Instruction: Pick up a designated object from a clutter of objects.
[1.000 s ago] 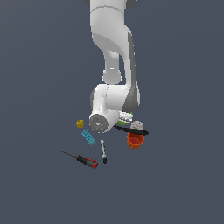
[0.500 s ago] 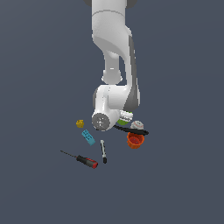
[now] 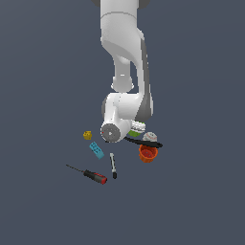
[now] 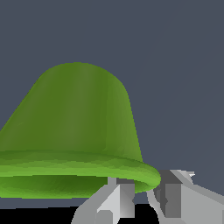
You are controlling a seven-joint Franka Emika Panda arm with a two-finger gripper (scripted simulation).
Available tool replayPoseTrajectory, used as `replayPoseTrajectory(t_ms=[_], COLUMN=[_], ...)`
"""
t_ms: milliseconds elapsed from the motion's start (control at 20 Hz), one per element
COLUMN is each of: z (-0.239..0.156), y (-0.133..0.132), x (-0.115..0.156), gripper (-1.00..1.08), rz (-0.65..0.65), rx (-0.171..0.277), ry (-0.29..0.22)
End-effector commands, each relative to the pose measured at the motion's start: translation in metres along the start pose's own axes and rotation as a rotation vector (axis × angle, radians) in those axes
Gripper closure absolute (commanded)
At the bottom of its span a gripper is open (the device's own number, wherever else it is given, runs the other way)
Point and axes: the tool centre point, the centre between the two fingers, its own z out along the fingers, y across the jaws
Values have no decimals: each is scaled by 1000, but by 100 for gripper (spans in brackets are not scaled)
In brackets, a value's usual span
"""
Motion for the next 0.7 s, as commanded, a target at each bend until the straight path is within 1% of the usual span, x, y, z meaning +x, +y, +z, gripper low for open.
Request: replayPoseTrajectory(t_ms=[0,350,650], z=[0,-5,-27], y=[0,6,29], x=[0,-4,-22], gripper=[108,108,108], rz=[0,0,1], rx=[0,0,1], ry=[-1,0,-1])
